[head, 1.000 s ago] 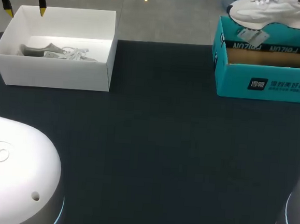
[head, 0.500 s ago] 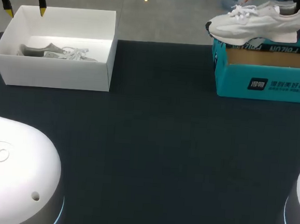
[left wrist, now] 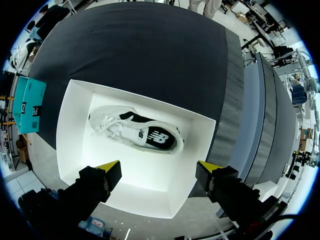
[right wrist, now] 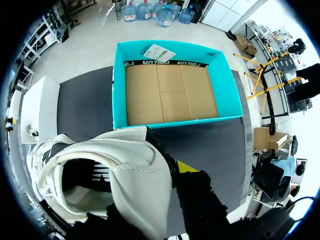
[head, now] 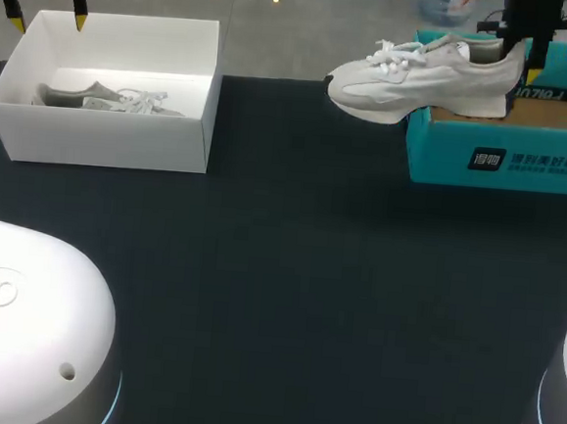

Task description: Take the shoe out of the shoebox, open the shoe tongue, remove and reinsert the insole, then place the shoe into the shoebox

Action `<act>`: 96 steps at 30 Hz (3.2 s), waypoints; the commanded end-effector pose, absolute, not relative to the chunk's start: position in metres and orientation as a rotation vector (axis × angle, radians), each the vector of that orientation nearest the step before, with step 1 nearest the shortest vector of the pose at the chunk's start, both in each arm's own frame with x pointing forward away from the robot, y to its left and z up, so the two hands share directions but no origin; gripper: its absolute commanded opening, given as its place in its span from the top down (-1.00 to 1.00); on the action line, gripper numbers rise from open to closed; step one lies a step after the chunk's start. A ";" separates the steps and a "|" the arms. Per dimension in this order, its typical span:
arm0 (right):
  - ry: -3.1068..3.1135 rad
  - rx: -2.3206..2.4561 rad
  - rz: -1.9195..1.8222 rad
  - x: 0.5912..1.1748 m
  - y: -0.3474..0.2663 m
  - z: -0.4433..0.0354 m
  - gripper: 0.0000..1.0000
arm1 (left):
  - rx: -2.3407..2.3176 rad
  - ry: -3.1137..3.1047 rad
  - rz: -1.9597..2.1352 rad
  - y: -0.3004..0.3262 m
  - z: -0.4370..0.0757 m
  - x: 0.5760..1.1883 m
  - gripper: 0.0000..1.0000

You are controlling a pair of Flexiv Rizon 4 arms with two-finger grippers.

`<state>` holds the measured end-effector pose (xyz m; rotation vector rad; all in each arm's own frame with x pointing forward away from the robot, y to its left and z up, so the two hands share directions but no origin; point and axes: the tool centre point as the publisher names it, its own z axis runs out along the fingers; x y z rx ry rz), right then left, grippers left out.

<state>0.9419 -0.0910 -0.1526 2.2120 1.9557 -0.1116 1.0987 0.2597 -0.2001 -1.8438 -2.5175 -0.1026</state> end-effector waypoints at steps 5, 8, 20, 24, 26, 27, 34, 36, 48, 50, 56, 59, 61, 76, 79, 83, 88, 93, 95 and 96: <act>1.901 2.116 0.152 0.900 -0.058 -0.170 1.00 | -1.844 -2.517 -0.104 0.260 -0.200 1.098 -1.00; 1.903 2.135 0.170 0.891 -0.050 -0.173 1.00 | -1.844 -2.517 -0.104 0.260 -0.200 1.098 -1.00; 1.904 2.150 0.177 0.884 -0.048 -0.177 1.00 | -1.844 -2.517 -0.104 0.260 -0.200 1.098 -1.00; 1.904 2.150 0.177 0.884 -0.048 -0.177 1.00 | -1.844 -2.517 -0.104 0.260 -0.200 1.098 -1.00; 1.904 2.150 0.177 0.884 -0.048 -0.177 1.00 | -1.844 -2.517 -0.104 0.260 -0.200 1.098 -1.00; 1.904 2.150 0.177 0.884 -0.048 -0.177 1.00 | -1.844 -2.517 -0.104 0.260 -0.200 1.098 -1.00; 1.904 2.150 0.177 0.884 -0.048 -0.177 1.00 | -1.844 -2.517 -0.104 0.260 -0.200 1.098 -1.00; 1.904 2.150 0.177 0.884 -0.048 -0.177 1.00 | -1.844 -2.517 -0.104 0.260 -0.200 1.098 -1.00; 1.901 2.151 0.153 0.871 -0.040 -0.171 1.00 | -1.844 -2.517 -0.104 0.260 -0.200 1.098 -1.00; 1.896 2.154 0.153 0.865 -0.037 -0.168 1.00 | -1.844 -2.517 -0.104 0.260 -0.200 1.098 -1.00; 1.900 2.139 0.126 0.846 -0.020 -0.166 1.00 | -1.844 -2.517 -0.104 0.260 -0.200 1.098 -1.00; 1.913 2.131 0.105 0.837 -0.008 -0.167 1.00 | -1.844 -2.517 -0.104 0.260 -0.200 1.098 -1.00; 1.930 2.124 0.075 0.828 0.004 -0.168 1.00 | -1.844 -2.517 -0.104 0.260 -0.200 1.098 -1.00; 1.987 2.040 0.018 0.755 0.058 -0.187 1.00 | -1.844 -2.517 -0.104 0.260 -0.200 1.098 -1.00; 1.973 2.081 0.042 0.741 0.063 -0.202 1.00 | -1.844 -2.517 -0.104 0.260 -0.200 1.098 -1.00; 1.971 2.116 0.021 0.723 0.070 -0.216 1.00 | -1.844 -2.517 -0.104 0.260 -0.200 1.098 -1.00; 1.932 2.169 0.009 0.704 0.070 -0.222 1.00 | -1.844 -2.517 -0.104 0.260 -0.200 1.098 -1.00; 1.908 2.191 -0.044 0.697 0.068 -0.225 1.00 | -1.844 -2.517 -0.104 0.260 -0.200 1.098 -1.00; 1.908 2.191 -0.044 0.697 0.068 -0.225 1.00 | -1.844 -2.517 -0.104 0.260 -0.200 1.098 -1.00; 1.908 2.191 -0.044 0.697 0.068 -0.225 1.00 | -1.844 -2.517 -0.104 0.260 -0.200 1.098 -1.00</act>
